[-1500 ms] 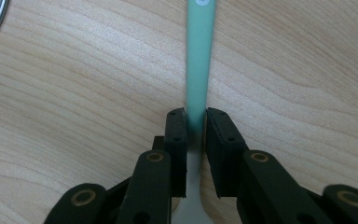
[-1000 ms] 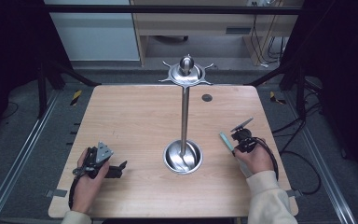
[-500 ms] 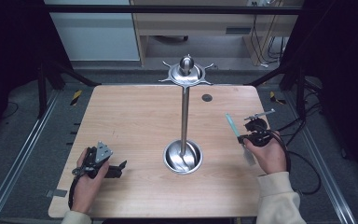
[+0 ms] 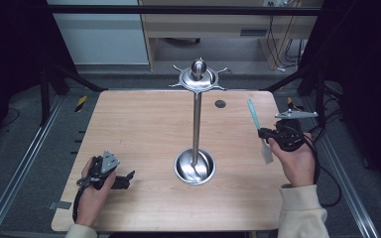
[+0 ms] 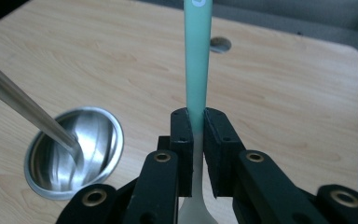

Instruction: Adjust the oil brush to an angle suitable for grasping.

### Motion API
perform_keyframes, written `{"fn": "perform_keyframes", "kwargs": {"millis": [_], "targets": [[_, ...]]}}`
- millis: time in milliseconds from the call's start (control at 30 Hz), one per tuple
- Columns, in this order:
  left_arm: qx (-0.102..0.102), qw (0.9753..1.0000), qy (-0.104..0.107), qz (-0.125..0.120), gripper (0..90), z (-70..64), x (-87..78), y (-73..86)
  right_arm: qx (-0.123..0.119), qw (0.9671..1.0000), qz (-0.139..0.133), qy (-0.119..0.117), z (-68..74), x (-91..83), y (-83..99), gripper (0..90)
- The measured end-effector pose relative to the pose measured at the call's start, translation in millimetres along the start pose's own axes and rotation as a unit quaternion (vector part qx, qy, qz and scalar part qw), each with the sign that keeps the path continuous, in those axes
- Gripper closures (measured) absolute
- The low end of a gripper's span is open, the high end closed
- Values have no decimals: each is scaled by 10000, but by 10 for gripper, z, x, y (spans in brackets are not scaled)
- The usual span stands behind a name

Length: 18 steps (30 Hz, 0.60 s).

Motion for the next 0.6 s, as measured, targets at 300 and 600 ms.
{"fn": "perform_keyframes", "kwargs": {"millis": [300,600], "targets": [[8,10000,2,-11,27,-7,2,-6,-187,9977,-638,-143,135,-264,-128,826],[1,10000,6,-11,27,-6,2,-3,-279,9938,-1066,-178,173,-418,-171,827]]}}
Point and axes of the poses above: each handheld gripper's, and its own axes: x roughly forward along the jaws, y roughly out of its underside, z roughly to its left, the point moved 1 cm from there along x, roughly forward along the jaws, and after that the axes turned 1 degree about -x, right-handed, at the moved point
